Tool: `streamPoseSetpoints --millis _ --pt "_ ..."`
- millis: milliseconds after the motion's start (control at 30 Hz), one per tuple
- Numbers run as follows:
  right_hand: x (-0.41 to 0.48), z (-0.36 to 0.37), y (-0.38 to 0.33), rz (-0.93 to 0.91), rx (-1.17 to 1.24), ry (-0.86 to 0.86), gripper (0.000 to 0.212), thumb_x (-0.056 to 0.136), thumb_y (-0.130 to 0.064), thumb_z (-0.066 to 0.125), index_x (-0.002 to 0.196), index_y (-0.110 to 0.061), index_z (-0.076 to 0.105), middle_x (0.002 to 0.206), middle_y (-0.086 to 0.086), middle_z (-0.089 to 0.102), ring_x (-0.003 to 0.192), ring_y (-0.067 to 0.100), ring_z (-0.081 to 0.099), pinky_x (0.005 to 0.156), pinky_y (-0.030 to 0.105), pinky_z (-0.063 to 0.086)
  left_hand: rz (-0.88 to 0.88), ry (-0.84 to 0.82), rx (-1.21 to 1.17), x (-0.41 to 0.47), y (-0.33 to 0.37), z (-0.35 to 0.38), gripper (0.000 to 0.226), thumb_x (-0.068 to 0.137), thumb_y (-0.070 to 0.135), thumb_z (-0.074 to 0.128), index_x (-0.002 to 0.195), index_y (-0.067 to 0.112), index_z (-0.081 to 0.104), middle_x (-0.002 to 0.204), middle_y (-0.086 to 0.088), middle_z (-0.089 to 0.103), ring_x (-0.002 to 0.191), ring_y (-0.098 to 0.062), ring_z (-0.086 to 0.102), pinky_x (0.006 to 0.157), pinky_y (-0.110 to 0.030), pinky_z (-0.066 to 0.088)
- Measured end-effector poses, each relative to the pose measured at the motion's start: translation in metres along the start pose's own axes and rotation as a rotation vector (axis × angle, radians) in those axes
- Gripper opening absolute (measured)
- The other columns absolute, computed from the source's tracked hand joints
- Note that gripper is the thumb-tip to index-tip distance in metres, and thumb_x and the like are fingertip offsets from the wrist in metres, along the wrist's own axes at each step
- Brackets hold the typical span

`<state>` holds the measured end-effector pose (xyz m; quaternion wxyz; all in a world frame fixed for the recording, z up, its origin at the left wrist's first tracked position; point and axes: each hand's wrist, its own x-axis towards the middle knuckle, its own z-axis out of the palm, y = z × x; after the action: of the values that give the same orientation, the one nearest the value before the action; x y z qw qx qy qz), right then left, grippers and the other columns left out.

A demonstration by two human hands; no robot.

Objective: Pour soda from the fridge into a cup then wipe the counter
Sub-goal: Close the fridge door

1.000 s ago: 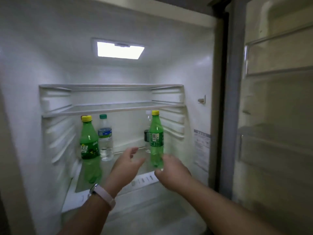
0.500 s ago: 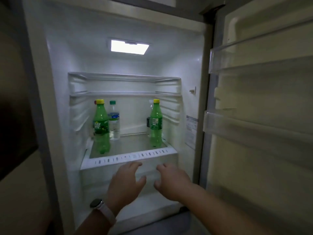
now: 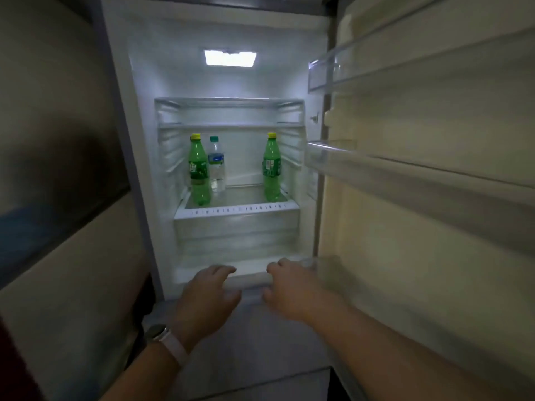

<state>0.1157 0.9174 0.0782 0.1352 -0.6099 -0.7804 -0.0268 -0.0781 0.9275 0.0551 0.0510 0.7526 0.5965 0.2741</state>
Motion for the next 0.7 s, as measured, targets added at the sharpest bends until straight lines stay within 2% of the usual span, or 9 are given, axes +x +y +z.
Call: streamPoseSetpoints --millis 133,233,300,367,433,533,700 --pt "-0.039 -0.002 -0.006 -0.066 0.014 0.000 0.036 0.089 -0.042 0.053 0.110 -0.013 0.054 0.109 0.009 0.054 0.101 0.030 0.054 0.078 0.038 0.045 0.023 -0.074 0.056 -0.048 0.008 -0.013 0.085 0.064 0.067 0.029 0.132 0.024 0.057 0.135 0.003 0.056 0.123 -0.018 0.051 0.102 -0.028 0.039" --pt "-0.063 -0.006 -0.014 -0.071 -0.002 0.003 0.034 0.090 -0.040 0.050 0.110 -0.013 0.055 0.111 0.009 0.055 0.102 0.030 0.054 0.076 0.035 0.043 0.016 -0.129 0.080 -0.075 0.008 -0.022 0.073 0.074 0.066 0.041 0.136 0.029 0.051 0.139 0.008 0.052 0.127 -0.014 0.048 0.103 -0.026 0.036" --pt "-0.078 -0.005 -0.019 -0.088 0.003 -0.027 0.036 0.091 -0.040 0.049 0.115 -0.013 0.055 0.114 0.010 0.054 0.106 0.030 0.053 0.082 0.036 0.044 0.026 -0.129 0.084 -0.088 0.005 -0.025 0.060 0.084 0.057 0.054 0.139 0.031 0.049 0.142 0.008 0.050 0.129 -0.014 0.046 0.106 -0.028 0.036" --pt "-0.092 -0.004 -0.023 -0.082 0.055 -0.070 0.038 0.091 -0.040 0.050 0.119 -0.014 0.055 0.117 0.009 0.053 0.108 0.028 0.052 0.090 0.041 0.046 0.029 -0.129 0.096 -0.101 0.002 -0.027 0.057 0.088 0.051 0.059 0.140 0.032 0.047 0.142 0.008 0.050 0.130 -0.014 0.044 0.108 -0.029 0.036" --pt "-0.104 -0.005 -0.026 -0.075 0.063 -0.083 0.039 0.091 -0.042 0.049 0.120 -0.015 0.054 0.118 0.007 0.053 0.108 0.028 0.053 0.090 0.041 0.047 0.042 -0.130 0.106 -0.113 0.000 -0.028 0.060 0.086 0.055 0.056 0.139 0.032 0.048 0.142 0.009 0.050 0.130 -0.013 0.046 0.108 -0.029 0.036" --pt "-0.121 -0.007 -0.032 -0.071 0.036 -0.061 0.039 0.092 -0.042 0.048 0.120 -0.015 0.054 0.119 0.006 0.053 0.107 0.026 0.053 0.088 0.039 0.047 0.058 -0.166 0.098 -0.129 -0.003 -0.029 0.076 0.073 0.069 0.039 0.138 0.032 0.049 0.141 0.009 0.052 0.128 -0.013 0.048 0.108 -0.029 0.037" --pt "-0.151 -0.010 -0.040 -0.040 -0.019 -0.008 0.035 0.093 -0.040 0.044 0.115 -0.014 0.055 0.113 0.008 0.056 0.104 0.027 0.053 0.084 0.037 0.047 0.114 -0.195 0.098 -0.148 -0.006 -0.028 0.072 0.077 0.065 0.040 0.139 0.030 0.048 0.143 0.008 0.050 0.131 -0.014 0.045 0.112 -0.029 0.033"
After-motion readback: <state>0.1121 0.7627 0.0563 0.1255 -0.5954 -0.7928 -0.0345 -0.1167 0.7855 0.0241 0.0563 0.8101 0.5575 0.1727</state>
